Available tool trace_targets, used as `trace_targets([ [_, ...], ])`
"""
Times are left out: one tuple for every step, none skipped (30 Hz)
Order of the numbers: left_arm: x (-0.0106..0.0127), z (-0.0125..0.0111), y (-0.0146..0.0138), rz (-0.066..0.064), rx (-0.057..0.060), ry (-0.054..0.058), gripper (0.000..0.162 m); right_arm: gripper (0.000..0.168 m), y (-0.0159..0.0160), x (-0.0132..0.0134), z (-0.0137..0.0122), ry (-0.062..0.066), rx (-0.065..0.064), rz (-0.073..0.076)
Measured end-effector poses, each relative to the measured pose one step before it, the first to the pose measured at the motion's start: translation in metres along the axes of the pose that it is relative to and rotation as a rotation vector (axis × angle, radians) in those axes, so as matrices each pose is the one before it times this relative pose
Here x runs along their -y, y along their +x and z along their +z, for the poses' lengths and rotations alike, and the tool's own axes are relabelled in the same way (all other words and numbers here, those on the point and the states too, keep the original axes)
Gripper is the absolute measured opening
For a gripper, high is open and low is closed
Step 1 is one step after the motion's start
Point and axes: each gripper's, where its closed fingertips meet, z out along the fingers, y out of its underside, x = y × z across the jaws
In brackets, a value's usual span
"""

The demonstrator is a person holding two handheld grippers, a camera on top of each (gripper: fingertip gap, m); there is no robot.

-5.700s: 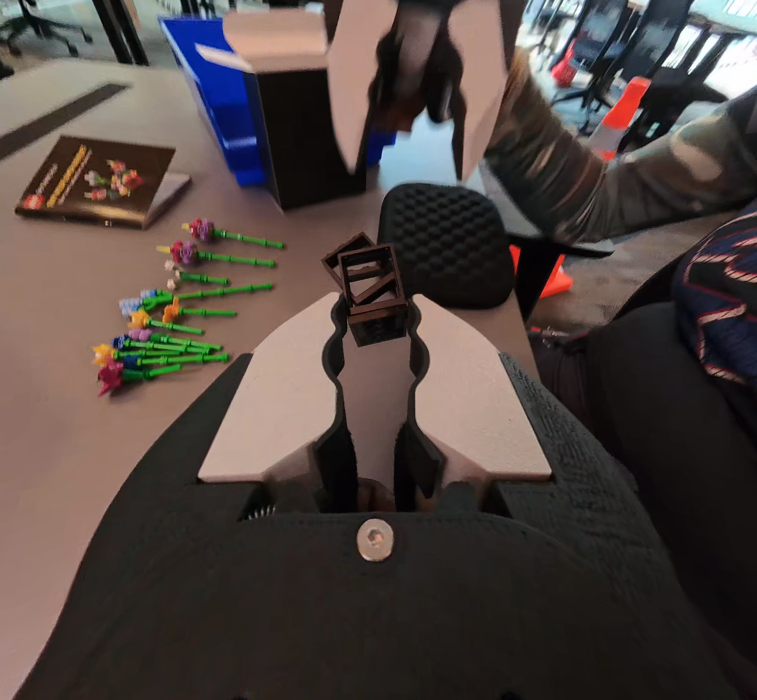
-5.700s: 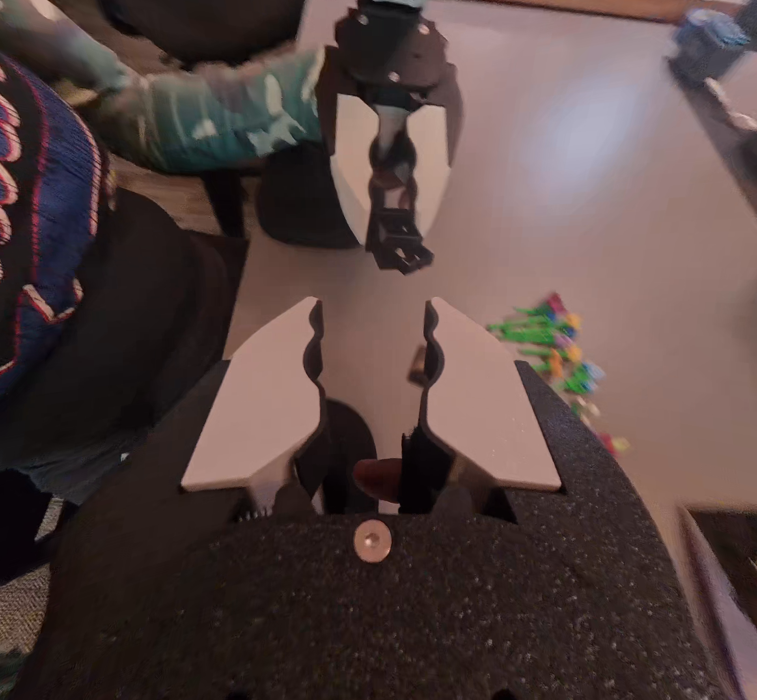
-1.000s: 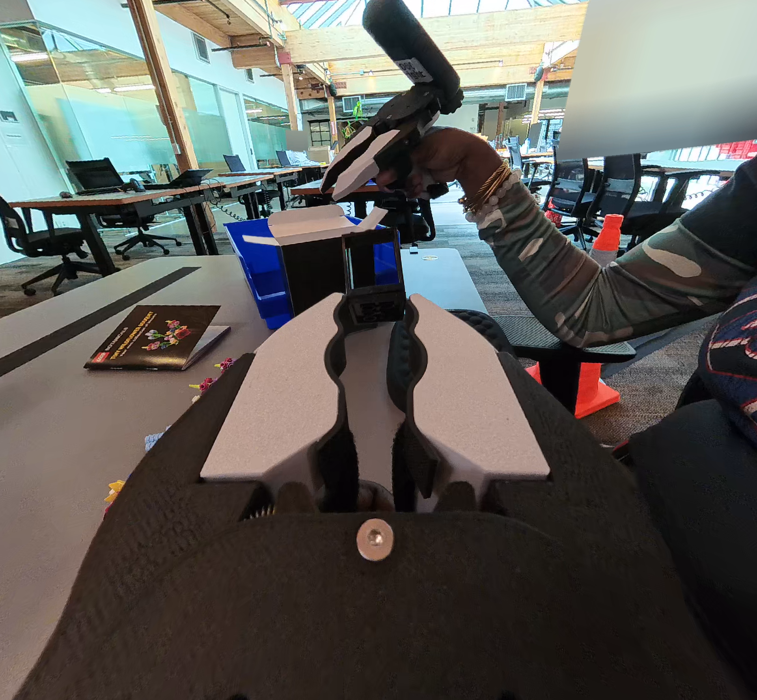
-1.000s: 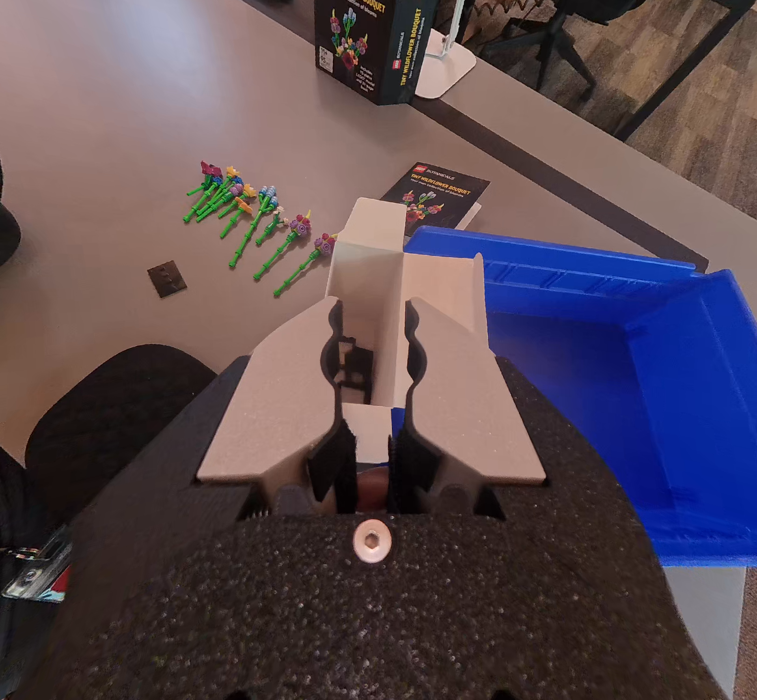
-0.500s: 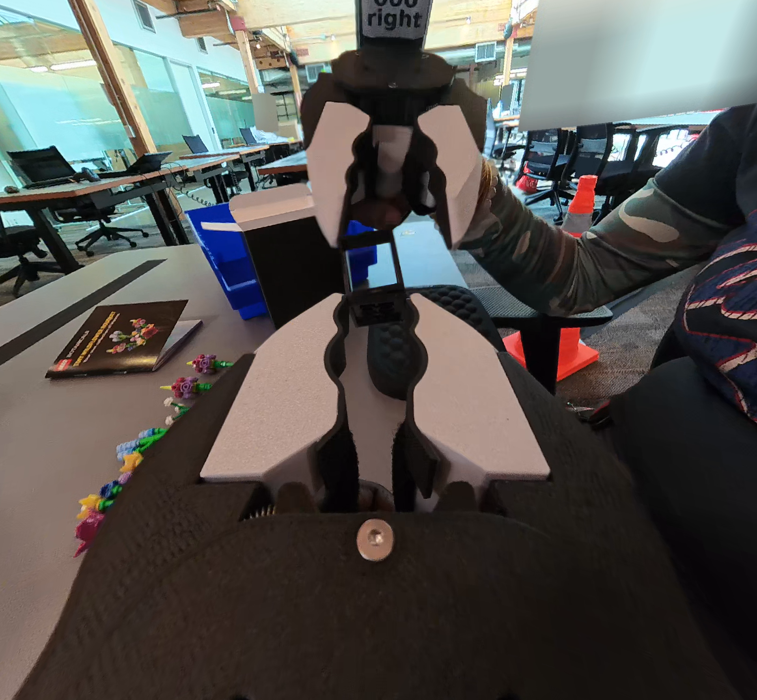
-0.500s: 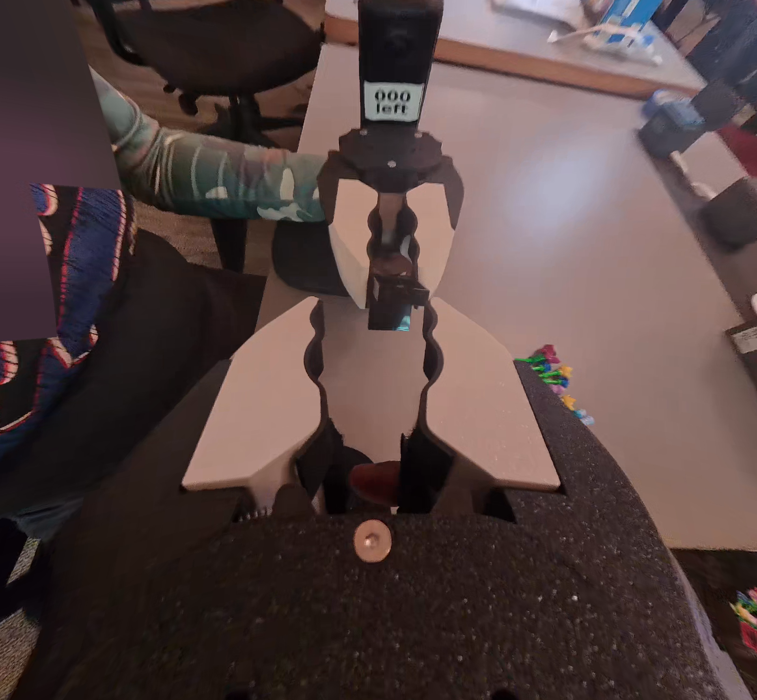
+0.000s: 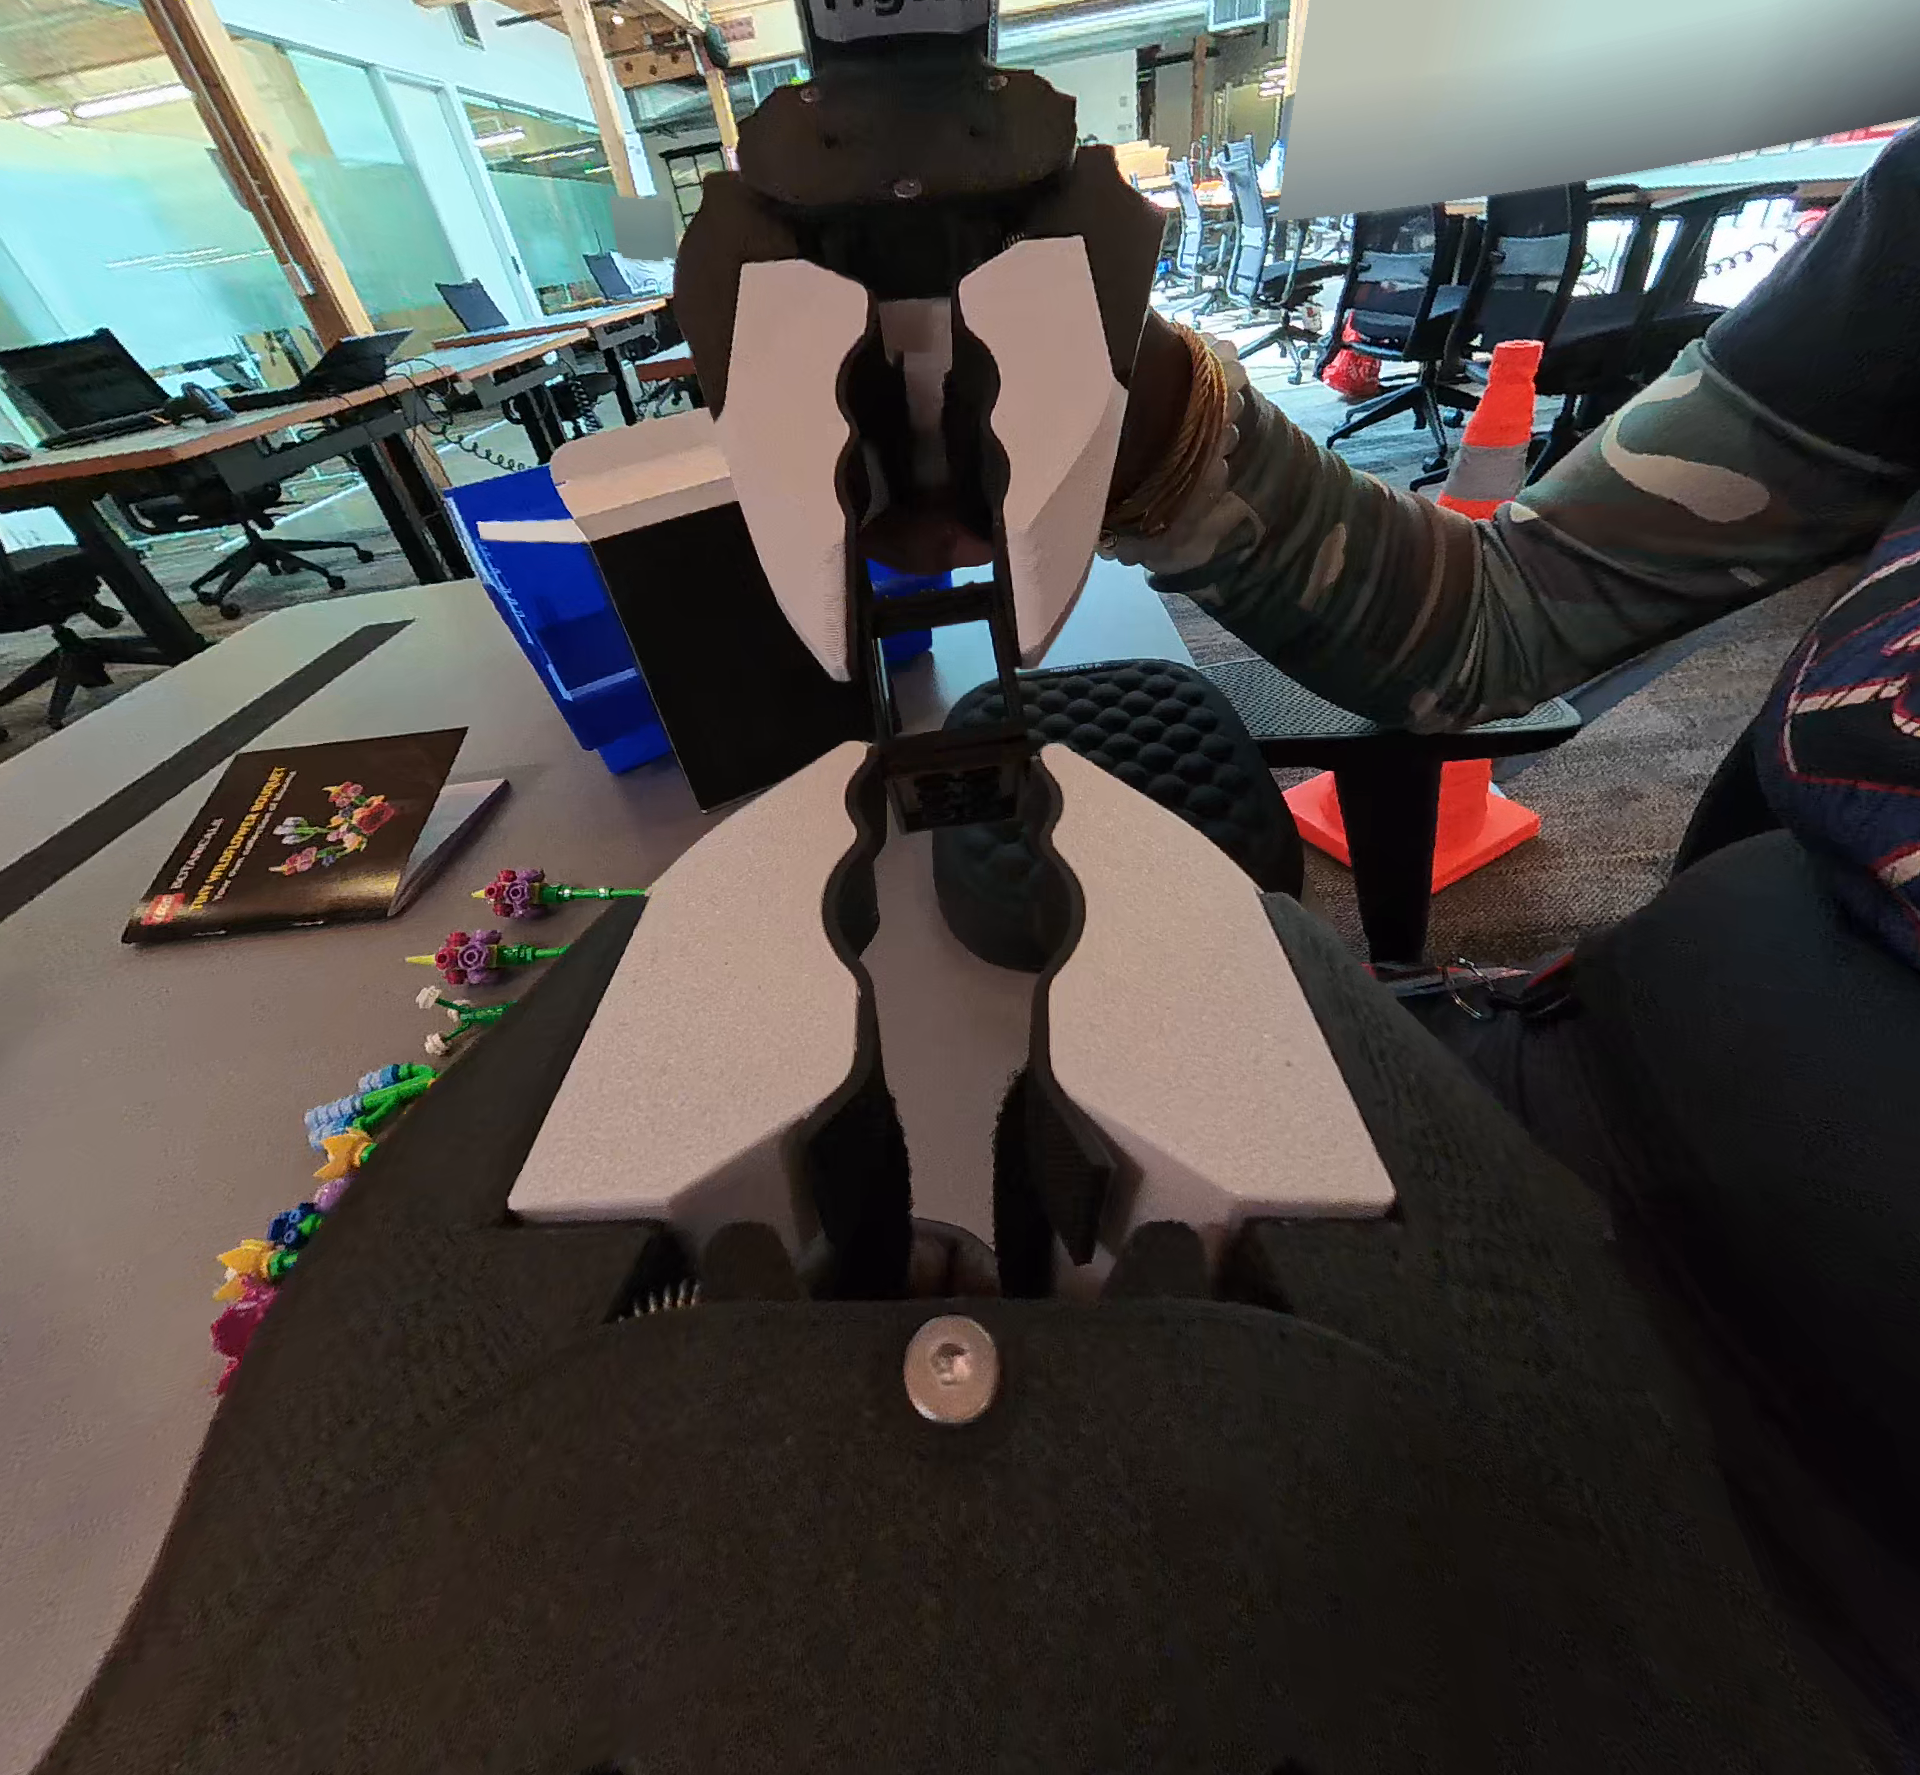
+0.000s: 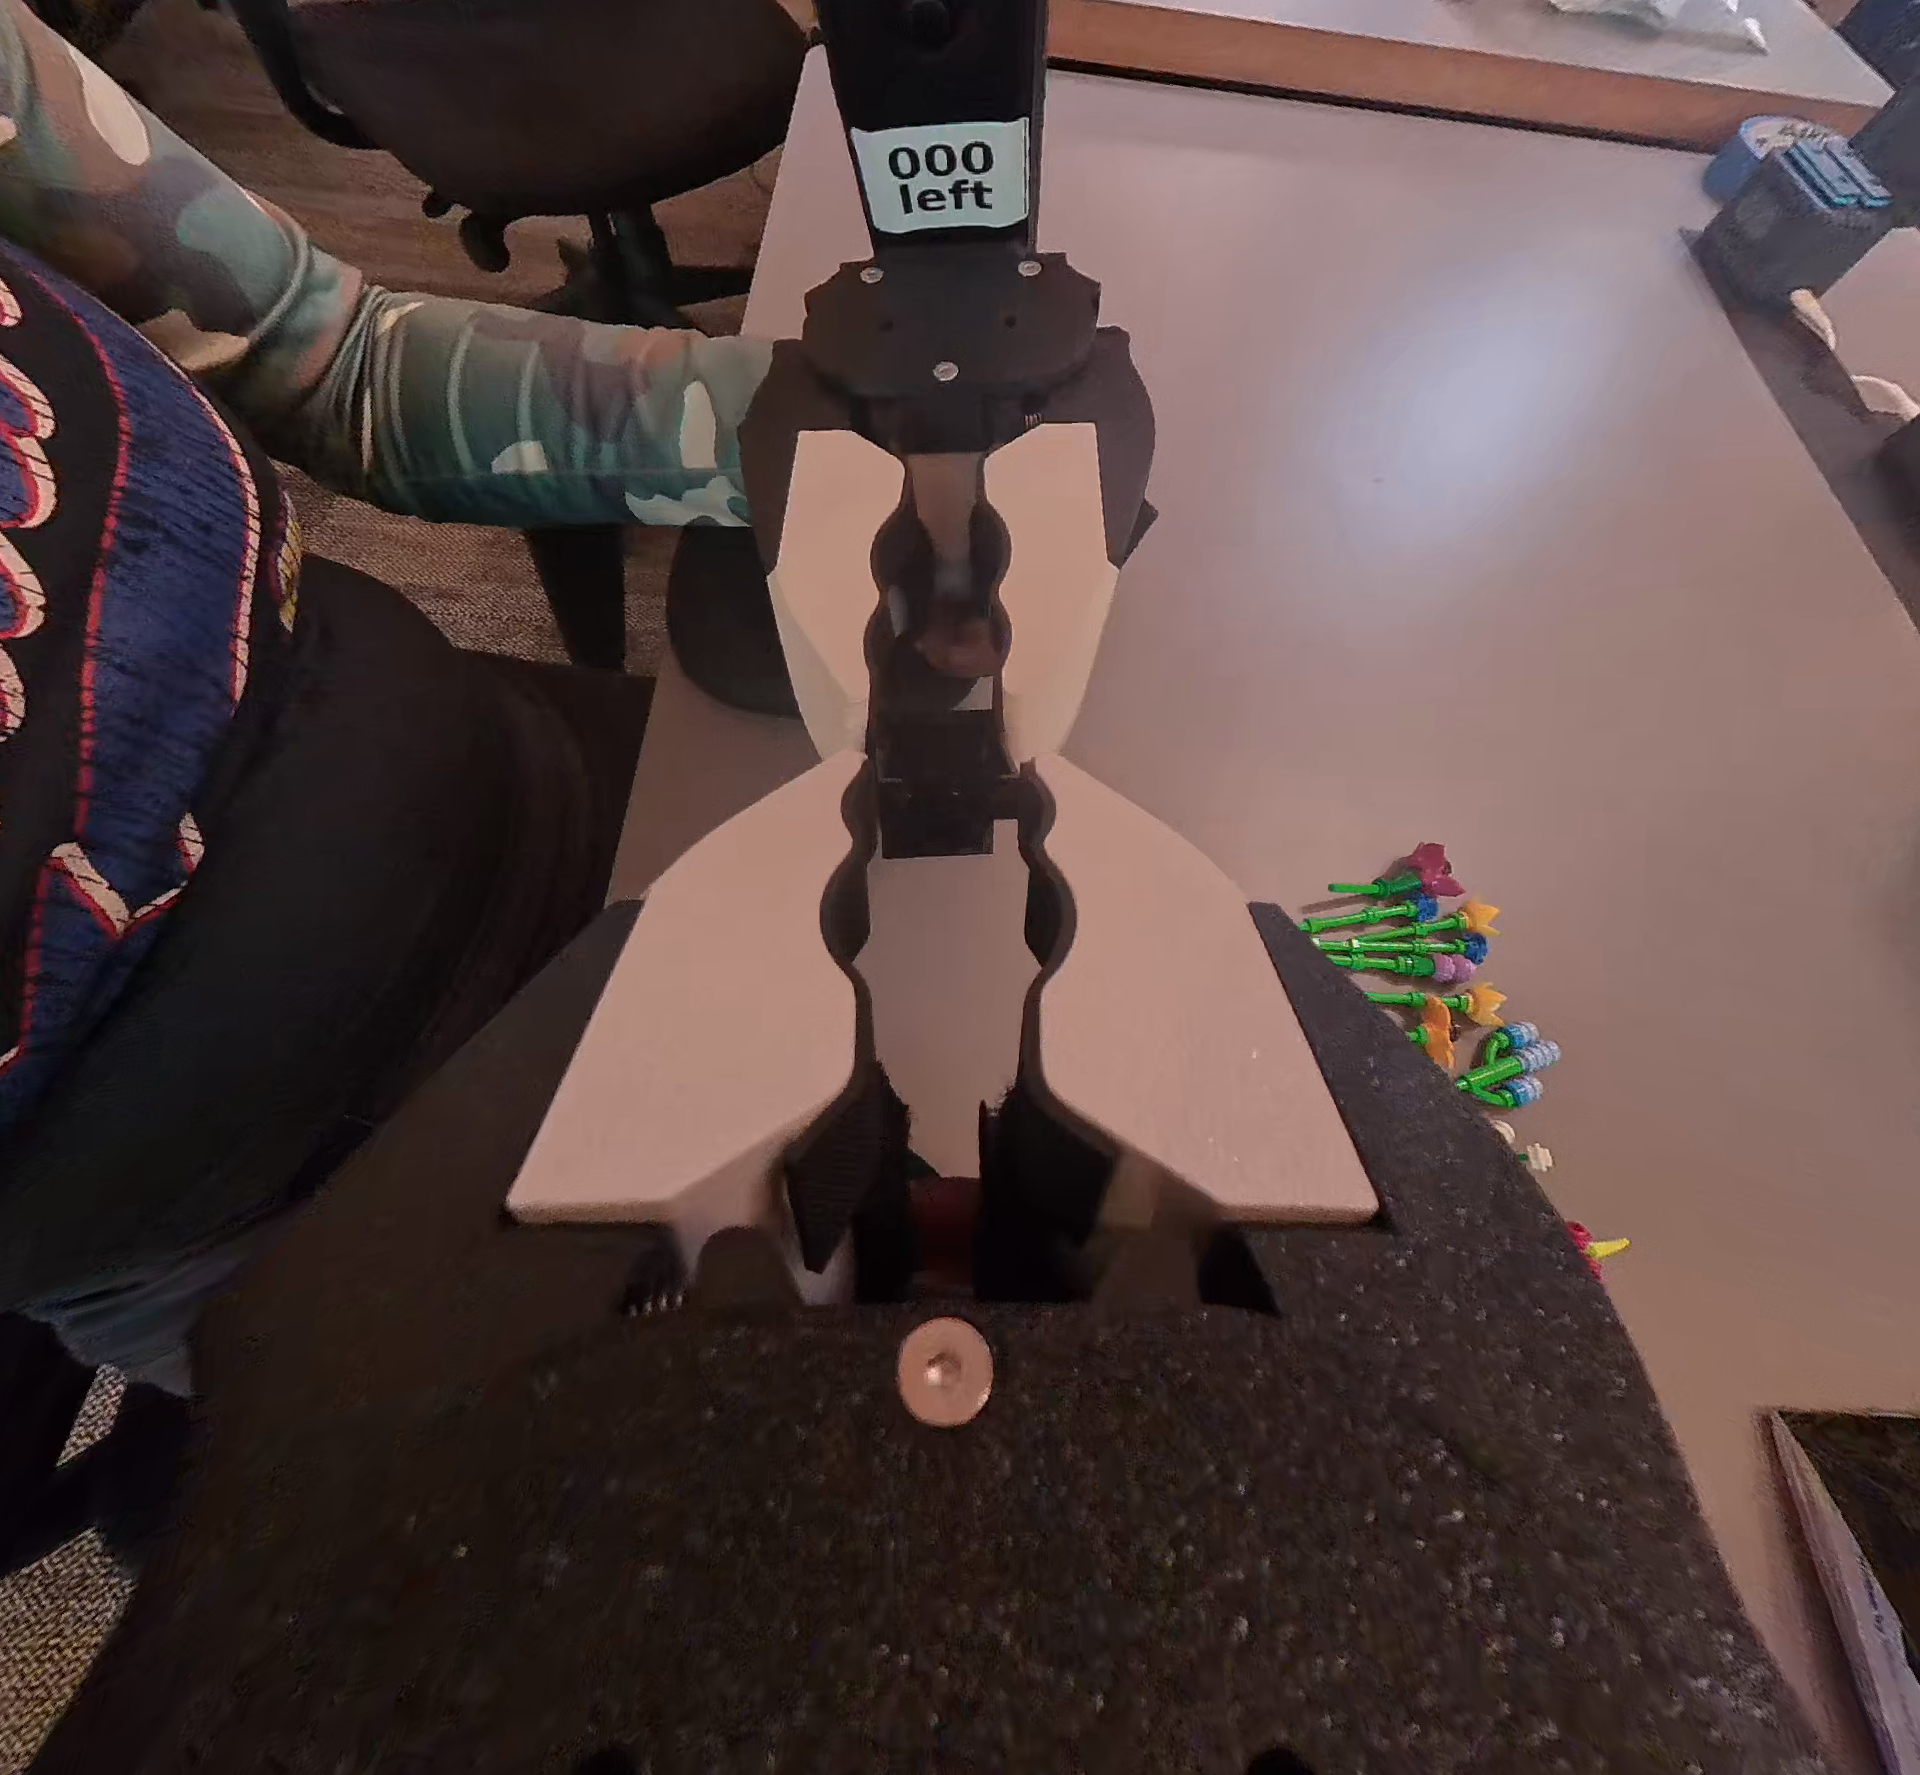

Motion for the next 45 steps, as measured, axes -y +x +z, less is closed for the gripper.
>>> trace_targets([
  [0.00066, 0.00039, -0.0009, -0.002, 0.0045, 0.0016, 0.026, 0.026, 0.00068, 0.00046, -0.0009, -0.0016, -0.0073, -0.0045],
  [0.00038, 0.00024, -0.00134, -0.0021, 0.0069, -0.0004, 0.026, 0.026, 0.00098, 0.00006, -0.00064, -0.0043, -0.0121, -0.0047],
  [0.00016, 0.00004, -0.00116, 0.0006, 0.006, -0.0008, 0.026, 0.026, 0.00099, -0.00008, -0.00036, -0.0064, -0.0117, -0.0045],
  [0.00047, -0.00012, -0.00061, 0.0014, 0.0043, 0.0013, 0.026, 0.026, 0.00046, 0.00016, -0.00019, -0.0048, -0.0078, -0.0033],
  [0.00024, -0.00041, -0.0011, -0.0001, 0.0066, 0.0007, 0.026, 0.026, 0.00054, 0.00063, -0.00042, -0.0018, -0.0085, -0.001],
  [-0.00281, -0.00167, -0.0035, 0.0023, 0.0195, -0.0169, 0.026, 0.026, 0.00161, 0.00097, -0.00224, 0.0017, -0.014, -0.0007],
  [-0.00433, -0.00313, -0.00559, 0.0061, 0.0295, -0.0229, 0.026, 0.026, 0.0041, 0.00329, -0.00684, 0.0196, -0.0288, 0.0033],
  [-0.00078, -0.00357, -0.00418, 0.0015, 0.0189, -0.0013, 0.026, 0.026, 0.00428, 0.00502, -0.01071, 0.0344, -0.0263, 0.0058],
  [0.00383, -0.00338, -0.00184, -0.0071, 0.0038, 0.0243, 0.026, 0.025, 0.0022, 0.00509, -0.01273, 0.0365, -0.0144, -0.0014],
  [0.00536, -0.00256, -0.00057, -0.0105, -0.0028, 0.0331, 0.026, 0.025, 0.00241, 0.00334, -0.01337, 0.022, -0.0229, -0.0112],
  [0.00358, -0.00138, 0.00002, -0.0081, -0.0043, 0.0236, 0.026, 0.025, 0.00614, 0.00193, -0.01416, 0.0061, -0.0546, -0.014],
  [0.00131, -0.00031, 0.0002, -0.0029, -0.0015, 0.0087, 0.026, 0.026, 0.00852, 0.0005, -0.01474, -0.0063, -0.0712, -0.0107],
  [-0.00013, 0.00066, 0.00024, 0.0023, 0.0006, 0.0001, 0.026, 0.026, 0.00958, -0.00087, -0.01506, -0.0156, -0.0763, -0.0021],
  [-0.00047, 0.00101, 0.00057, 0.0046, 0.0006, -0.0022, 0.026, 0.026, 0.01099, -0.00301, -0.01448, -0.024, -0.0801, 0.0067],
  [-0.00046, 0.00135, 0.0007, 0.0045, 0.0007, -0.0015, 0.026, 0.026, 0.01024, -0.00557, -0.01298, -0.032, -0.0688, 0.0122],
  [-0.00027, 0.0014, 0.00092, 0.0031, -0.0013, -0.0006, 0.026, 0.026, 0.00813, -0.00832, -0.01044, -0.0397, -0.0481, 0.0143],
  [-0.00023, 0.00109, 0.00077, 0.0025, -0.001, -0.001, 0.026, 0.026, 0.00749, -0.01007, -0.00768, -0.0454, -0.0383, 0.0139],
  [-0.00035, 0.00081, 0.00037, 0.0033, 0.0012, -0.0019, 0.026, 0.025, 0.00883, -0.01093, -0.00532, -0.0466, -0.0434, 0.0142],
  [-0.00045, 0.00041, 0.00011, 0.0028, 0.002, -0.0025, 0.026, 0.026, 0.01, -0.01099, -0.00313, -0.0478, -0.0473, 0.0196],
  [-0.00056, 0.00027, -0.00009, 0.0013, 0.0024, -0.0023, 0.026, 0.026, 0.00995, -0.01113, -0.00135, -0.0524, -0.0451, 0.025],
  [-0.00038, 0.00011, -0.00028, 0.0004, 0.0026, -0.0015, 0.026, 0.026, 0.00894, -0.01116, 0.00031, -0.0554, -0.0404, 0.0234],
  [-0.00013, -0.00009, -0.00032, 0.0007, 0.0027, -0.0003, 0.026, 0.026, 0.00679, -0.01004, 0.0016, -0.0512, -0.0294, 0.0167],
  [-0.00004, -0.00004, -0.00034, 0.0011, 0.0027, 0.0004, 0.026, 0.026, 0.00471, -0.00836, 0.00241, -0.0425, -0.0186, 0.0105],
  [0.00004, -0.00005, -0.00028, 0.0006, 0.0013, 0.0004, 0.026, 0.026, 0.00365, -0.00597, 0.00294, -0.0304, -0.0126, 0.0075],
  [0.00001, 0.00007, 0.00018, -0.0003, -0.0007, 0.0, 0.026, 0.026, 0.00257, -0.00388, 0.00333, -0.0196, -0.0069, 0.008],
  [-0.00014, 0.00005, 0.00035, -0.0002, -0.002, -0.0004, 0.026, 0.026, 0.00173, -0.00275, 0.00363, -0.0147, -0.0026, 0.0102],
  [-0.00015, 0.00011, 0.00031, 0.0006, -0.0016, -0.0006, 0.026, 0.026, 0.00117, -0.00258, 0.0037, -0.0159, 0.0, 0.0098],
  [-0.00006, 0.0001, 0.00031, 0.0009, -0.0007, -0.0007, 0.026, 0.026, 0.00049, -0.00227, 0.00362, -0.0156, 0.0021, 0.0031],
  [-0.00015, 0.00004, 0.00009, 0.0005, -0.0004, -0.0005, 0.026, 0.026, -0.00021, -0.00136, 0.00319, -0.0103, 0.0032, -0.0023],
  [-0.00004, -0.00002, 0.00003, 0.0002, -0.0004, -0.0003, 0.026, 0.026, -0.00076, -0.00072, 0.00241, -0.0063, 0.0048, -0.0038],
  [0.00007, -0.00004, 0.00018, 0.0001, -0.0009, 0.0004, 0.026, 0.026, -0.00033, -0.00023, 0.00164, -0.0037, 0.002, -0.0008],
  [0.0002, -0.00003, 0.00019, -0.0001, -0.0014, 0.0016, 0.026, 0.027, 0.00015, -0.00008, 0.00096, -0.003, -0.0013, 0.0022],
  [0.00035, -0.00014, 0.00008, -0.0001, -0.0006, 0.0019, 0.026, 0.029, 0.00022, -0.00008, 0.00042, -0.0021, -0.0023, 0.0029],
  [0.00018, -0.00012, 0.00006, 0.0003, 0.0, 0.0013, 0.026, 0.031, 0.00044, -0.00009, -0.00002, -0.0004, -0.0019, 0.0033],
  [0.00025, -0.00006, -0.00008, 0.0004, 0.0003, 0.0012, 0.026, 0.032, 0.00027, -0.00006, -0.00034, 0.0013, -0.0008, 0.0011],
  [0.00042, -0.00013, 0.00004, 0.0005, 0.0, 0.0031, 0.026, 0.033, 0.00034, 0.00061, -0.00056, 0.0052, -0.0015, -0.0003],
  [0.00107, -0.00024, 0.00027, 0.0003, -0.0012, 0.0064, 0.026, 0.034, -0.0011, 0.00265, -0.00105, 0.0159, 0.0062, -0.0002],
  [0.00184, -0.00044, 0.00039, -0.0006, -0.0026, 0.0117, 0.026, 0.035, -0.00445, 0.0062, -0.00139, 0.0359, 0.0254, -0.0013],
  [0.0029, -0.00071, 0.00054, -0.0013, -0.0035, 0.0179, 0.026, 0.036, -0.00829, 0.01027, -0.00165, 0.0577, 0.0463, -0.0065],
  [0.00354, -0.00096, 0.00046, -0.0011, -0.0038, 0.0225, 0.026, 0.038, -0.01248, 0.01398, -0.00106, 0.0759, 0.0653, -0.016],
  [0.00394, -0.0012, 0.00049, -0.0001, -0.0033, 0.0248, 0.026, 0.039, -0.01608, 0.0161, 0.00032, 0.0857, 0.082, -0.0265],
  [0.0041, -0.00132, 0.00047, 0.0007, -0.0027, 0.0259, 0.026, 0.042, -0.01817, 0.01641, 0.00275, 0.0841, 0.0902, -0.0355],
  [0.00415, -0.00124, 0.00057, 0.0004, -0.0038, 0.0258, 0.026, 0.043, -0.01833, 0.01495, 0.00539, 0.0721, 0.0901, -0.0395],
  [0.00406, -0.0012, 0.00109, -0.0005, -0.0067, 0.0253, 0.026, 0.045, -0.01715, 0.01237, 0.00802, 0.0546, 0.0846, -0.0366],
  [0.00399, -0.00099, 0.00136, 0.0001, -0.0083, 0.0251, 0.026, 0.045, -0.01519, 0.00969, 0.00999, 0.0386, 0.0773, -0.0275],
])
